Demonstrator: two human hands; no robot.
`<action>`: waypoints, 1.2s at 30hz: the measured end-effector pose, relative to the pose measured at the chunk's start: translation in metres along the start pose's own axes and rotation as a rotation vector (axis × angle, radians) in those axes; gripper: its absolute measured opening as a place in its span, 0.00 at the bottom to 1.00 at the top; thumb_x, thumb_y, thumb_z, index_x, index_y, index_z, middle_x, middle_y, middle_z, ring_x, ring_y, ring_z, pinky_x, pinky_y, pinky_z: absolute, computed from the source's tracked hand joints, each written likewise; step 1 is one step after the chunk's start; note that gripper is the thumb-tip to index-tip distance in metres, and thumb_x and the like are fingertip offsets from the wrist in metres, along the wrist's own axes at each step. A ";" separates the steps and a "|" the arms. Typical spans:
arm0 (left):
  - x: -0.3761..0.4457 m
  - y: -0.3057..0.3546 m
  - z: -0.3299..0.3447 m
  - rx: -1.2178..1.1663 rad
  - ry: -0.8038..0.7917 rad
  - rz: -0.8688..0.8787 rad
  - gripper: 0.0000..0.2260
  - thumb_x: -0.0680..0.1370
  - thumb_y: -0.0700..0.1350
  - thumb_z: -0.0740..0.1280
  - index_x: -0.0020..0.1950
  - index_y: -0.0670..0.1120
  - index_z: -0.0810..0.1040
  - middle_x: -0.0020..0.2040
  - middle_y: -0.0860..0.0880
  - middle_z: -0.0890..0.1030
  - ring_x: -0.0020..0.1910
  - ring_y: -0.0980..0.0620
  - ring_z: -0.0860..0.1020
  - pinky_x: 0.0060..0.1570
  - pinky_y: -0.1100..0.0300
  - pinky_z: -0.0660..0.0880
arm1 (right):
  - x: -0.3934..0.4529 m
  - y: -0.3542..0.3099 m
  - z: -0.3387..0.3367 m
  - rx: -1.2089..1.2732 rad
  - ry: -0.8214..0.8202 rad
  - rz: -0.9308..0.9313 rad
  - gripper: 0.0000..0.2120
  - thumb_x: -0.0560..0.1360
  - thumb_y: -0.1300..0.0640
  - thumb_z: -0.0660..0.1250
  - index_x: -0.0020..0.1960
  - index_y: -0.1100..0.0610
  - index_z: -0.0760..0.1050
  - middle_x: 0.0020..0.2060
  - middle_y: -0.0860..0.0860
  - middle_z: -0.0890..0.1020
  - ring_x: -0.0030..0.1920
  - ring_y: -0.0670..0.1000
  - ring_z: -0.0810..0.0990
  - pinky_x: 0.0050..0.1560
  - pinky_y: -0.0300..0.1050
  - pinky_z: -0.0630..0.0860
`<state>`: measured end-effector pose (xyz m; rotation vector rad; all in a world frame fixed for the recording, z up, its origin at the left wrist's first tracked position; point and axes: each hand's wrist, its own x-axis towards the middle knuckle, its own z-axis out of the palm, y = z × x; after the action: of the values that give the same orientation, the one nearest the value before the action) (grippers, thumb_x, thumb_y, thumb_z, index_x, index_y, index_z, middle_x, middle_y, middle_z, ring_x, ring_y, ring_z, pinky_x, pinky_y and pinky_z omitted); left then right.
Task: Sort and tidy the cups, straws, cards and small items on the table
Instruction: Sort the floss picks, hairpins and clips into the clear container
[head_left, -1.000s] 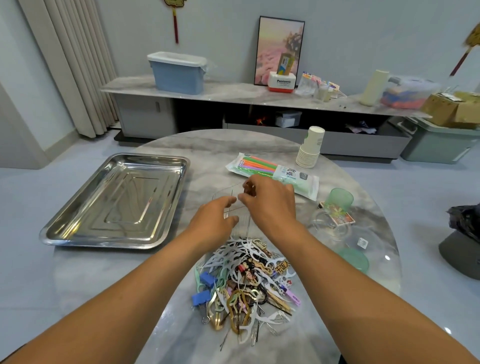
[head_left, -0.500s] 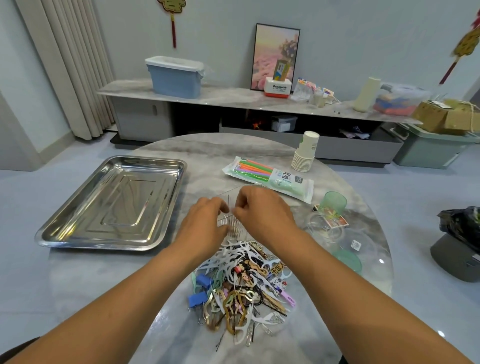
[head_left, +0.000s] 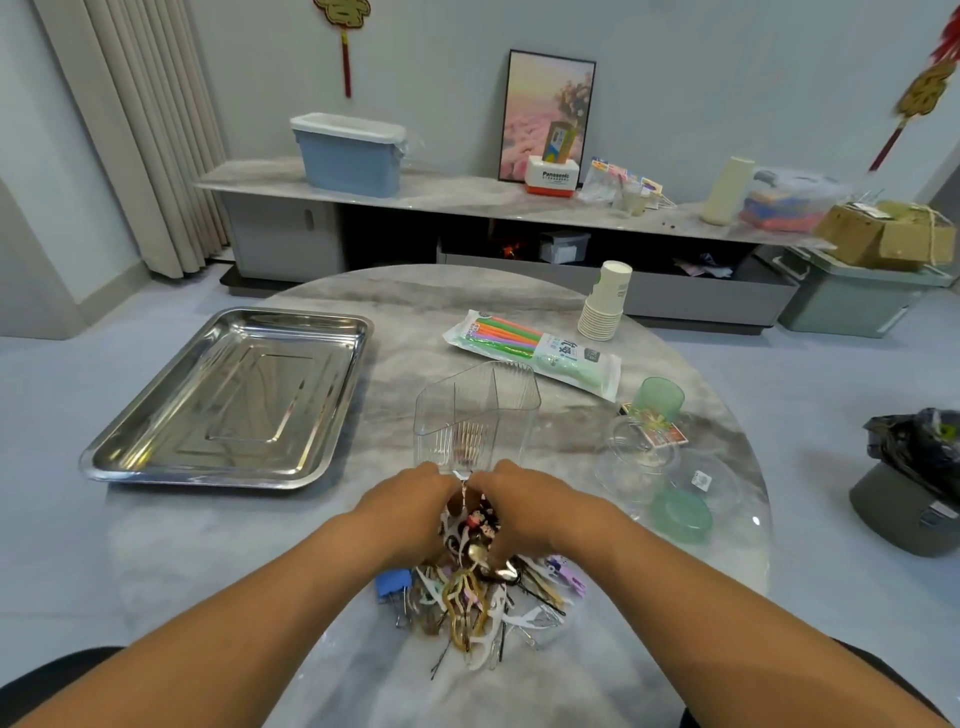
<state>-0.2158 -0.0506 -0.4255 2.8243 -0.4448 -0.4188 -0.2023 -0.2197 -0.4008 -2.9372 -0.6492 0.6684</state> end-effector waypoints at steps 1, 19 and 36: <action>0.000 -0.002 0.000 -0.011 -0.003 -0.016 0.22 0.69 0.49 0.80 0.58 0.56 0.75 0.55 0.52 0.74 0.50 0.51 0.75 0.47 0.57 0.74 | 0.001 0.005 -0.002 0.059 0.008 -0.002 0.30 0.68 0.56 0.81 0.65 0.47 0.73 0.53 0.48 0.75 0.53 0.53 0.78 0.48 0.46 0.77; 0.008 -0.023 -0.004 -0.181 0.100 -0.082 0.10 0.75 0.46 0.75 0.51 0.58 0.77 0.46 0.57 0.77 0.42 0.59 0.75 0.37 0.62 0.68 | 0.004 0.028 -0.007 0.156 0.055 -0.024 0.08 0.76 0.59 0.69 0.53 0.49 0.80 0.38 0.42 0.75 0.37 0.44 0.74 0.36 0.42 0.70; 0.011 0.012 0.012 -0.080 0.168 0.030 0.04 0.76 0.51 0.73 0.48 0.53 0.82 0.52 0.54 0.75 0.51 0.52 0.77 0.48 0.56 0.77 | 0.000 0.046 -0.028 0.205 -0.005 0.104 0.07 0.79 0.59 0.69 0.52 0.59 0.84 0.50 0.49 0.86 0.50 0.51 0.84 0.53 0.49 0.82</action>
<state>-0.2123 -0.0680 -0.4359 2.7431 -0.4249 -0.1865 -0.1731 -0.2603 -0.3826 -2.7942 -0.4037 0.7058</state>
